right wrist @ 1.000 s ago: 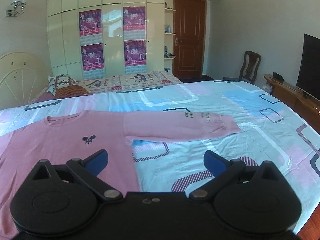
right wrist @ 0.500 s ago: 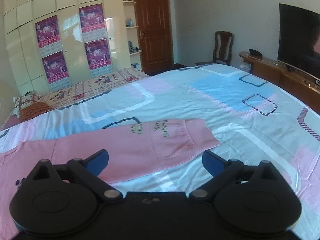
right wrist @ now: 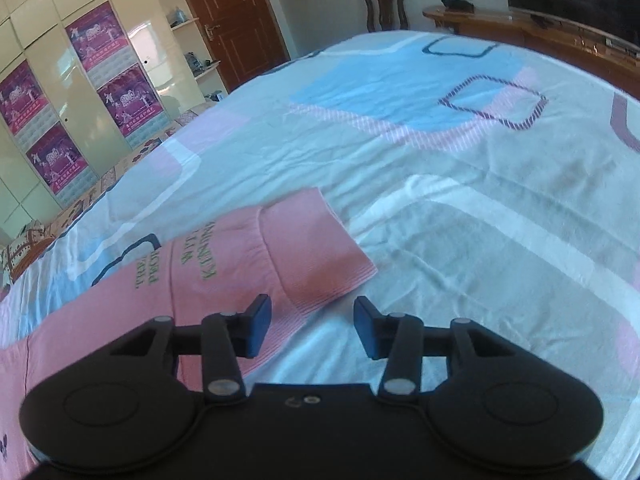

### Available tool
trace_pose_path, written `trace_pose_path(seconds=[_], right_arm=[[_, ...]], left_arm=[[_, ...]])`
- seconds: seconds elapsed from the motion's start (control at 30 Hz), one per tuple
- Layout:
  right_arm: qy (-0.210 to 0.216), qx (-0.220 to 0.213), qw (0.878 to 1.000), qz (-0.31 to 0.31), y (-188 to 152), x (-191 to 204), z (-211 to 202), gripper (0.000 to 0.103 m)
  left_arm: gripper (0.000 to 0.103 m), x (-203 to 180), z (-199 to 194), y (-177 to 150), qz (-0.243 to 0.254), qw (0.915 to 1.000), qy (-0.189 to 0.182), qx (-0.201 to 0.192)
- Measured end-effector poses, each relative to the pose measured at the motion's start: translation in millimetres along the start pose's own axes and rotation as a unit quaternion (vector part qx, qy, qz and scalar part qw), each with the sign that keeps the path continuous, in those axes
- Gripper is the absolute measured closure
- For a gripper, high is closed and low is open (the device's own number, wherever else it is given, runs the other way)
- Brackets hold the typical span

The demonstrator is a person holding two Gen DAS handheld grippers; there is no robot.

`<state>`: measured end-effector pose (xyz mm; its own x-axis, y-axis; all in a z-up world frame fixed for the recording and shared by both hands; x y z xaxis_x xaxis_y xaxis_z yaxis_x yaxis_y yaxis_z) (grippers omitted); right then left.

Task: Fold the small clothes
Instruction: 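Reach the right tool to a sweatshirt sleeve and close on its cuff, then lift the sleeve with the right tool, fold it across the chest, release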

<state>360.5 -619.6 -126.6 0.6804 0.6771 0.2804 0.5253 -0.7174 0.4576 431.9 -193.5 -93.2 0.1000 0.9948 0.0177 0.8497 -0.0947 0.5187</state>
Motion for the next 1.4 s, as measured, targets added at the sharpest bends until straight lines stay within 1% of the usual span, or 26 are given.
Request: trace_pose_path(seconds=[0.03, 0.1, 0.17, 0.3, 0.37, 0.43, 0.47, 0.53, 0.57, 0.6, 0.67, 0.7, 0.93, 1.1, 1.3, 1.4], right_arm=[[0.013, 0.004, 1.0, 0.013, 2, -6, 4, 0.058], [0.04, -0.002, 0.999, 0.03, 6, -13, 9, 0.058], [0.051, -0.004, 0.998, 0.032, 8, -14, 11, 0.06], [0.053, -0.002, 0.998, 0.02, 10, -9, 16, 0.075], [0.056, 0.0, 0.998, 0.018, 12, -9, 18, 0.081], [0.049, -0.002, 0.999, 0.003, 15, -6, 18, 0.095], [0.038, -0.009, 0.999, -0.006, 16, -4, 15, 0.096], [0.028, -0.042, 0.998, -0.029, 16, 2, 0, 0.096], [0.015, -0.051, 0.997, -0.048, 16, 7, -3, 0.096], [-0.003, -0.047, 0.997, -0.065, 16, 11, -1, 0.096], [-0.021, -0.019, 0.998, -0.062, 19, 8, 14, 0.096], [-0.019, -0.01, 0.998, -0.054, 19, 5, 19, 0.096], [-0.016, -0.014, 0.998, -0.051, 17, 2, 19, 0.095], [-0.026, -0.019, 0.998, -0.058, 16, 8, 18, 0.095], [-0.041, -0.039, 0.995, -0.086, 14, 31, 7, 0.095], [-0.038, -0.047, 0.993, -0.099, 11, 50, -2, 0.095]], left_arm=[[0.0, -2, 2, 2, 0.001, 1.0, 0.0, 0.001], [0.0, -7, 4, 5, 0.001, 1.0, 0.001, 0.004], [0.0, -10, 6, 7, 0.002, 1.0, 0.0, 0.006], [0.0, -17, 6, 13, 0.003, 1.0, -0.001, 0.005], [0.0, -19, 6, 15, 0.005, 1.0, 0.0, 0.005], [0.0, -20, 5, 17, 0.005, 1.0, 0.001, 0.004], [0.0, -20, 5, 18, 0.004, 1.0, 0.001, 0.004], [0.0, -21, 4, 20, 0.006, 1.0, 0.003, 0.002], [0.0, -21, 4, 20, 0.006, 1.0, 0.005, 0.003], [0.0, -20, 5, 20, 0.005, 1.0, 0.005, 0.004], [0.0, -20, 6, 20, 0.006, 0.9999, 0.005, 0.008], [0.0, -20, 5, 20, 0.007, 0.9999, 0.007, 0.008], [0.0, -16, 3, 20, 0.006, 0.9999, 0.009, 0.007], [0.0, -5, 2, 17, -0.002, 1.0, 0.007, 0.005], [0.0, 22, 1, 10, -0.018, 0.9998, 0.002, 0.005], [0.0, 40, 3, 7, -0.026, 0.9997, 0.0, 0.005]])
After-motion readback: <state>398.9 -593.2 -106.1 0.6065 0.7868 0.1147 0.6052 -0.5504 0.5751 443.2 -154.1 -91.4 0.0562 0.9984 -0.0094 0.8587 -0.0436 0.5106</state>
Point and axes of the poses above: each gripper's, at about its wrist camera, not at the fingertips, and z roughly the way its jaws point, x to its left, y to its top, the point moved 1 cm from there along z, roughly the way its jaws point, and after that the axes turned 15 degrees about x, right-handed, at the moved point
